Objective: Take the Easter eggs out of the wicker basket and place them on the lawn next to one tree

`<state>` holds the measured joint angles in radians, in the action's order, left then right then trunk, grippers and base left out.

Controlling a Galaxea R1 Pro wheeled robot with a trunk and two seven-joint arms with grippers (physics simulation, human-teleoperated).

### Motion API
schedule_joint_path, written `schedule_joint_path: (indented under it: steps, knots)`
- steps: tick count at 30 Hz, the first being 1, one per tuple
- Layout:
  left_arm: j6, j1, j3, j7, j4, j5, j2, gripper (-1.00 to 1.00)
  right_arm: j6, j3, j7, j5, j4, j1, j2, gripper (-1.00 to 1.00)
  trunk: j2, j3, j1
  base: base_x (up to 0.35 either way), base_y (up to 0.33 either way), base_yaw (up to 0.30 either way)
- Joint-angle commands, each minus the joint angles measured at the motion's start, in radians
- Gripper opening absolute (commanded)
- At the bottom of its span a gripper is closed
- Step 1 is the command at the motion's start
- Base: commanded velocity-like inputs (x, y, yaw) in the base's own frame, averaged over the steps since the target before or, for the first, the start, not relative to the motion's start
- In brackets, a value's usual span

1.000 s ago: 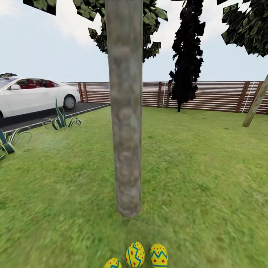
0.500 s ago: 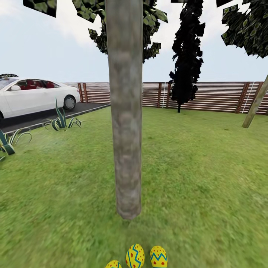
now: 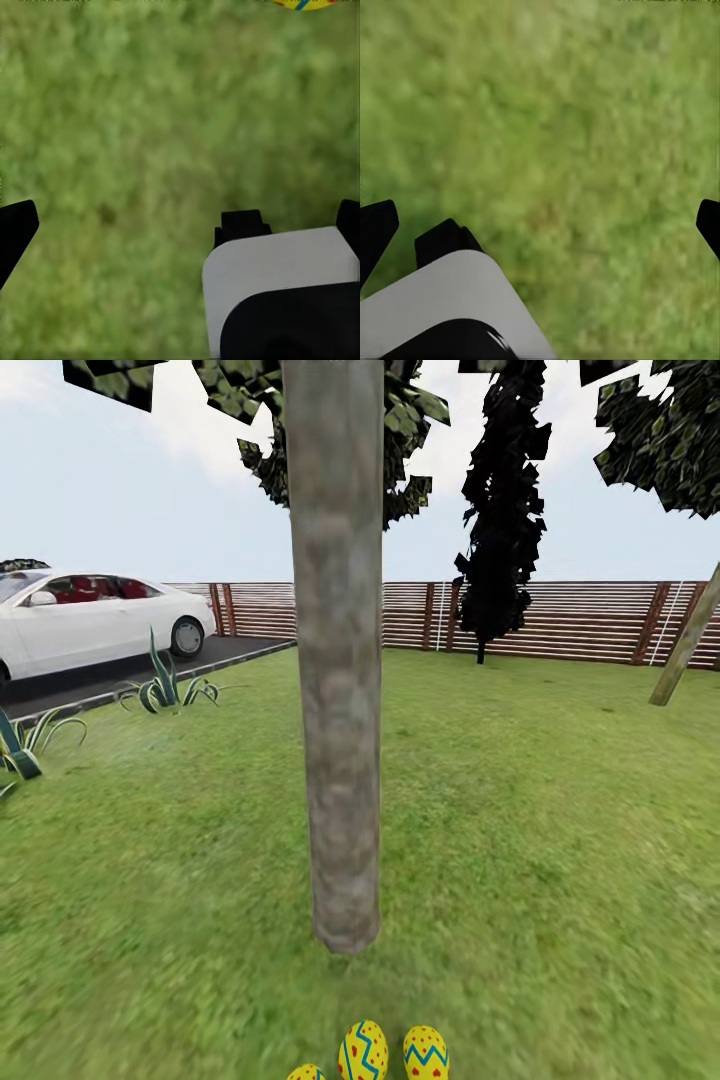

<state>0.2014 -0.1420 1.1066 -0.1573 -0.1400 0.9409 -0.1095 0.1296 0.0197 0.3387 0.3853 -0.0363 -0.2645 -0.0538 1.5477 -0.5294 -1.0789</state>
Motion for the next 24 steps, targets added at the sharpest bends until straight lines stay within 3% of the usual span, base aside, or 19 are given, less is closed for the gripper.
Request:
schedule_joint_path:
  steps: [1,24]
  knots:
    - [0.001,0.0,0.009,-0.007,-0.003,0.006,-0.001,1.0,0.009,0.002,-0.001,0.004,-0.004,-0.001,0.0,1.0,-0.007,0.002,0.004,0.0,0.0,0.0]
    - [0.0,0.002,0.009,-0.007,-0.002,0.007,0.002,1.0,0.009,0.002,-0.001,0.004,-0.004,-0.001,0.0,1.0,-0.168,0.074,0.092,0.0,0.0,0.0]
